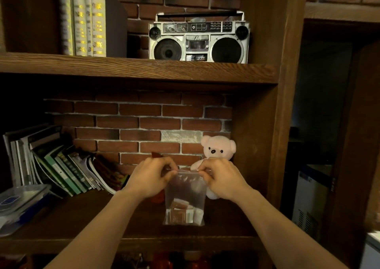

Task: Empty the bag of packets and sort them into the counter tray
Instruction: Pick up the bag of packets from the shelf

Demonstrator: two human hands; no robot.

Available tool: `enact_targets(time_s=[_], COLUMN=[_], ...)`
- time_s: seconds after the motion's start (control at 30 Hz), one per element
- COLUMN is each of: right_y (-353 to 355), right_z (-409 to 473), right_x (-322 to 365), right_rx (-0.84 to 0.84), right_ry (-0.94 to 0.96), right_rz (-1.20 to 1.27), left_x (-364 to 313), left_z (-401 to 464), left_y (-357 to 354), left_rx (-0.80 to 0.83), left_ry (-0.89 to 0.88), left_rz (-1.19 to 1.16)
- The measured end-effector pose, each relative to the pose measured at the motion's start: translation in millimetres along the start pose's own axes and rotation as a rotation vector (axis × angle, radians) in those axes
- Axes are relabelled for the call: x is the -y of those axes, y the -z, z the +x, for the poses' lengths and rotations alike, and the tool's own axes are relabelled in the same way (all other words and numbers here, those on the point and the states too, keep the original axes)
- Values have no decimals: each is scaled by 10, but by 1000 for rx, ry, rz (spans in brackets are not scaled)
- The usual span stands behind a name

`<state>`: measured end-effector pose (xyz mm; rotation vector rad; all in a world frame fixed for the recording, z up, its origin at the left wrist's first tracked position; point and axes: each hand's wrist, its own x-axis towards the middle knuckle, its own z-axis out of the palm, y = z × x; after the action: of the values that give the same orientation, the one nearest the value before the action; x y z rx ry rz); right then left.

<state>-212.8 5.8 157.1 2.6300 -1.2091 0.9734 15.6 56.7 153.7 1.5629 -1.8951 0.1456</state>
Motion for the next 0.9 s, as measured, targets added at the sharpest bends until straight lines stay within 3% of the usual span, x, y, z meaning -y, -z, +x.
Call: enact_targets(time_s=[0.9], right_y=[-358], right_z=[47], right_x=[412], right_rx=[47], right_ry=[-90], right_rz=[-15], left_x=[586], left_z=[-207], left_y=[31], left_rx=[49], left_ry=[11], left_rz=[-62])
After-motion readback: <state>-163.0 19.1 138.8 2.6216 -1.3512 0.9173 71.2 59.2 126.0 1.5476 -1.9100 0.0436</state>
